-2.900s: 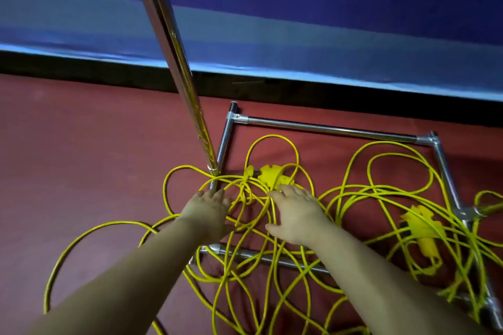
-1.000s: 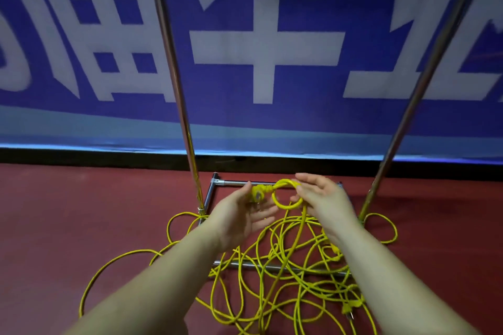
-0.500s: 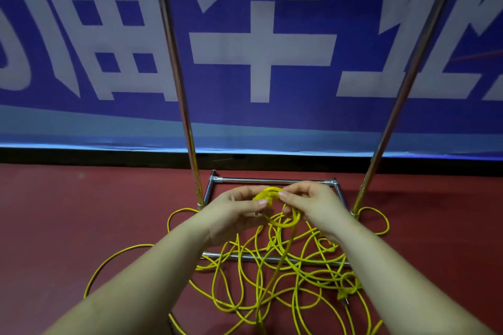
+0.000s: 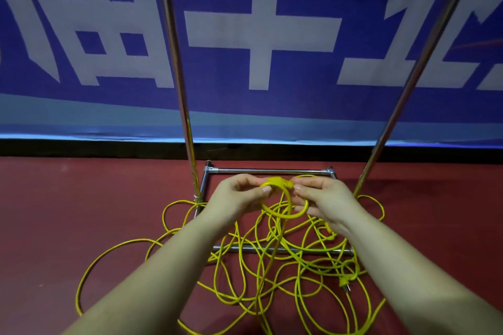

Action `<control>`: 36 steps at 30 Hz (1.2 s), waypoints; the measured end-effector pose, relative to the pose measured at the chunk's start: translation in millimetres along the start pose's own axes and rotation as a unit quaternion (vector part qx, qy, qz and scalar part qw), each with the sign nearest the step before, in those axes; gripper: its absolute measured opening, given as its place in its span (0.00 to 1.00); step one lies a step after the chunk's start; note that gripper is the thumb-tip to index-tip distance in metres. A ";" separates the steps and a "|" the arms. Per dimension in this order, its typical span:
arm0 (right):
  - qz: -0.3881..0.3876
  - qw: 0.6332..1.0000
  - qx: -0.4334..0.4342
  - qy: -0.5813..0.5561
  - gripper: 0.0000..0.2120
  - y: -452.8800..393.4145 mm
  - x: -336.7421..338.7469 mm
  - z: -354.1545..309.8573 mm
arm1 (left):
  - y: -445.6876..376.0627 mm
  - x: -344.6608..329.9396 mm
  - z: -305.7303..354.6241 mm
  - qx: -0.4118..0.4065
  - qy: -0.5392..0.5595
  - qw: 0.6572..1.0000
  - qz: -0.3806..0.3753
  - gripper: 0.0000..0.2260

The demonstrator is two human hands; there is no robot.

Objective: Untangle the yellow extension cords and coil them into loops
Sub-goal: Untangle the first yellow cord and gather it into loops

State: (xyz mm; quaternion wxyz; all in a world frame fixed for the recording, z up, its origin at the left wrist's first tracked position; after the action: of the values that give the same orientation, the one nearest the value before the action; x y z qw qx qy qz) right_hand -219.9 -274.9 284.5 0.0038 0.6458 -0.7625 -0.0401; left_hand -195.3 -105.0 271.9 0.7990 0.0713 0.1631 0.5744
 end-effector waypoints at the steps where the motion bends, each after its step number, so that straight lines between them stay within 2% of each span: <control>1: 0.030 0.999 0.001 -0.012 0.07 -1.9 7.8 3.5 | -3.2 -1.4 -4.3 0.017 0.002 1.000 0.007 0.04; 3: 0.085 0.995 0.007 -0.049 0.08 -5.6 22.2 10.3 | -9.6 -1.1 -16.3 0.065 0.013 0.998 0.020 0.04; 5: 0.112 0.990 0.010 -0.081 0.09 -7.7 30.9 16.5 | -13.4 -1.9 -31.1 0.156 0.020 0.987 0.033 0.07; 7: 0.121 0.988 0.008 -0.091 0.08 -11.5 33.5 22.9 | -18.8 -0.7 -43.8 0.203 -0.094 0.972 0.080 0.14; 9: 0.112 0.992 0.010 -0.058 0.06 -19.4 33.0 26.2 | -24.0 2.1 -41.0 0.151 -0.243 0.944 0.161 0.21; 10: 0.098 0.995 0.020 -0.024 0.06 -24.2 32.5 25.8 | -26.5 2.2 -34.7 0.109 -0.258 0.942 0.183 0.24; 12: 0.048 0.996 0.056 0.052 0.08 -31.5 29.4 21.6 | -29.5 -0.2 -20.8 0.025 -0.225 0.962 0.153 0.26; 14: -0.004 0.990 0.094 0.106 0.06 -34.1 24.1 16.9 | -35.5 -6.1 -19.0 -0.009 -0.218 0.973 0.076 0.27; 16: -0.042 0.985 0.104 0.128 0.06 -33.8 16.6 14.6 | -43.6 -11.9 -26.2 0.004 -0.223 0.974 0.038 0.26; 19: -0.067 0.988 0.089 0.112 0.05 -36.9 9.2 20.0 | -53.2 -16.2 -28.7 0.017 -0.173 0.984 0.026 0.07; 21: -0.094 0.988 0.061 0.106 0.03 -38.6 8.3 25.0 | -57.2 -15.2 -24.7 -0.015 -0.174 0.984 0.040 0.04; 22: -0.124 0.985 0.045 0.114 0.02 -38.3 7.8 27.7 | -58.9 -12.3 -22.3 -0.033 -0.178 0.982 0.058 0.04; 25: -0.229 0.958 0.007 0.174 0.11 -36.1 10.8 40.6 | -61.8 6.1 -10.0 -0.069 -0.145 0.973 0.165 0.04; 27: -0.262 0.938 -0.020 0.226 0.13 -34.1 17.3 48.6 | -63.5 26.7 -5.4 -0.070 -0.070 0.967 0.235 0.05; 30: -0.295 0.919 -0.068 0.252 0.12 -29.6 28.4 55.8 | -62.5 42.5 -7.0 -0.045 -0.020 0.961 0.271 0.06; 33: -0.287 0.911 -0.065 0.290 0.08 -30.6 40.6 56.2 | -61.3 42.0 -11.4 -0.015 -0.068 0.962 0.263 0.06; 36: -0.200 0.950 -0.032 0.240 0.08 -35.7 49.1 45.9 | -62.5 38.5 -18.7 0.042 -0.095 0.969 0.224 0.07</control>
State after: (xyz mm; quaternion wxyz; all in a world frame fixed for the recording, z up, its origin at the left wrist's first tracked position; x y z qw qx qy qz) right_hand -195.6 -326.4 234.1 0.1988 0.7752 -0.5925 0.0916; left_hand -134.7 -90.8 228.7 0.6582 0.1941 0.0900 0.7218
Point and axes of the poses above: each hand's wrist, its own y-axis away from the middle knuckle, its own x-axis out of the back of the hand, z = x × y, the point moved 3 cm from there along -y, towards the middle knuckle, and after that the axes turned 13 degrees about x, right-handed, at the moved point
